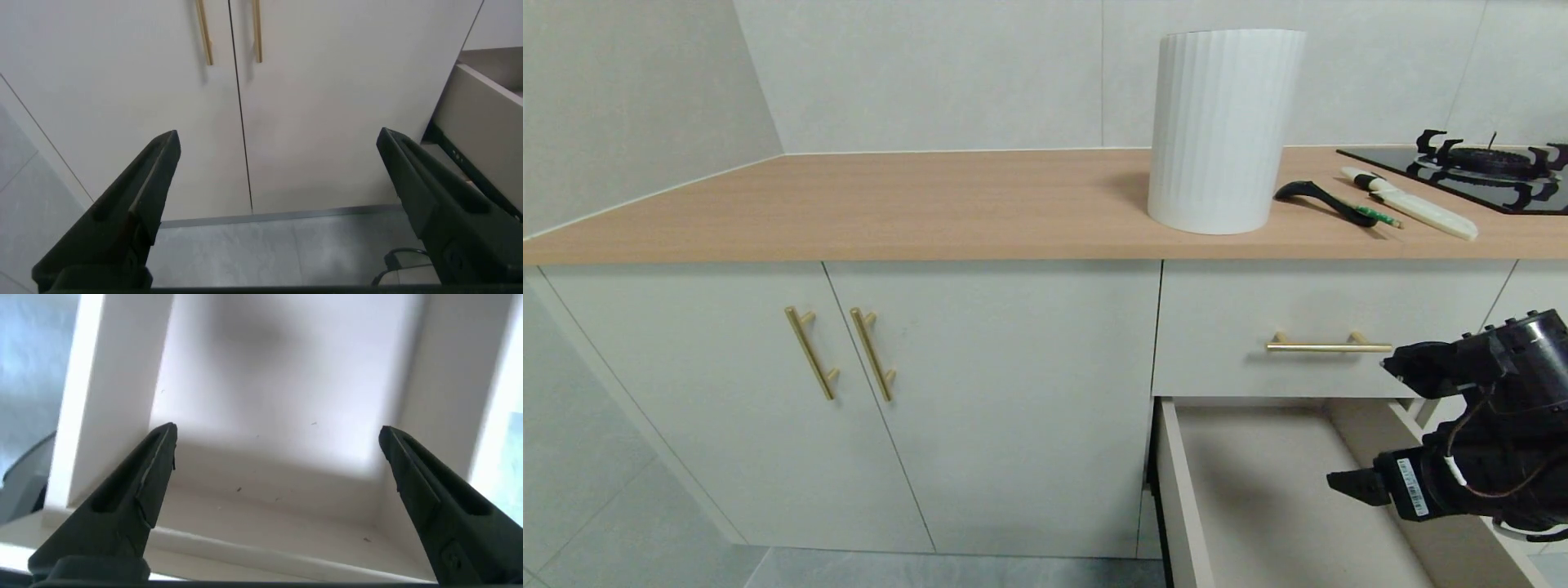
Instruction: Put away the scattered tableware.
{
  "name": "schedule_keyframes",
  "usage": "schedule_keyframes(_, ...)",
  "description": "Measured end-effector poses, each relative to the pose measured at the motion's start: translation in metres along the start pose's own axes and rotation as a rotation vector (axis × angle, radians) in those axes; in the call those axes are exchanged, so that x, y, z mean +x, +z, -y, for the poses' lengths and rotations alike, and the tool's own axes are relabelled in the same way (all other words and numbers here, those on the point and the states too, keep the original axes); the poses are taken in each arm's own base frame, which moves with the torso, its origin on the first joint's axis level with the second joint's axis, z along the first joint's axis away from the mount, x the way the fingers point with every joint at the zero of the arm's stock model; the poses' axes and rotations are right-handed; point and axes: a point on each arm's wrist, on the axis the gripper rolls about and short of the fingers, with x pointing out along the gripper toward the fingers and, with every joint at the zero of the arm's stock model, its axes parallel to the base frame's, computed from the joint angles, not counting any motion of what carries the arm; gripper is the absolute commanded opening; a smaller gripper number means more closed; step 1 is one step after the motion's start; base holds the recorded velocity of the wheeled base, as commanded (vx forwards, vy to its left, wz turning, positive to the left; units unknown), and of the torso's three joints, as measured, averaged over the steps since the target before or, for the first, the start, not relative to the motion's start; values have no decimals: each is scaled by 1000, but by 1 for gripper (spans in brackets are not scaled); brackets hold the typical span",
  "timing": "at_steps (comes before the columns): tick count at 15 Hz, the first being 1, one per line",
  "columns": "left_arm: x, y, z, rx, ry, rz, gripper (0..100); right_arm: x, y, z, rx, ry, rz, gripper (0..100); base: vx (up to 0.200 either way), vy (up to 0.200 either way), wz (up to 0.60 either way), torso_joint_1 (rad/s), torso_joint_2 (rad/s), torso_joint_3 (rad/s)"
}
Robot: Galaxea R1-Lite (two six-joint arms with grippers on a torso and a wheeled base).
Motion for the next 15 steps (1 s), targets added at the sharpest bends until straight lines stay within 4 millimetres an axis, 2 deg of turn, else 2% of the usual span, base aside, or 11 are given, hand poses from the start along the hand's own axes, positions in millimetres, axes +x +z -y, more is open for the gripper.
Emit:
schedule_keyframes(3, 0, 0, 0, 0, 0, 0, 100, -14, 3, 3, 13, 4, 56, 100, 0, 0, 0, 9, -27, -12)
schedule_keyframes(7, 0, 0, 0, 0, -1, 0, 100, -31, 4, 6, 14, 10, 123, 100, 0, 0, 0, 68, -253, -246)
schedule_keyframes(11, 0, 0, 0, 0, 0, 0, 100, -46, 3, 9, 3, 21, 182, 100, 0, 0, 0, 171, -535, -295)
schedule_keyframes(15, 0, 0, 0, 0, 0, 0, 100, -49, 3, 9, 5, 25, 193, 100, 0, 0, 0, 179, -478, -288)
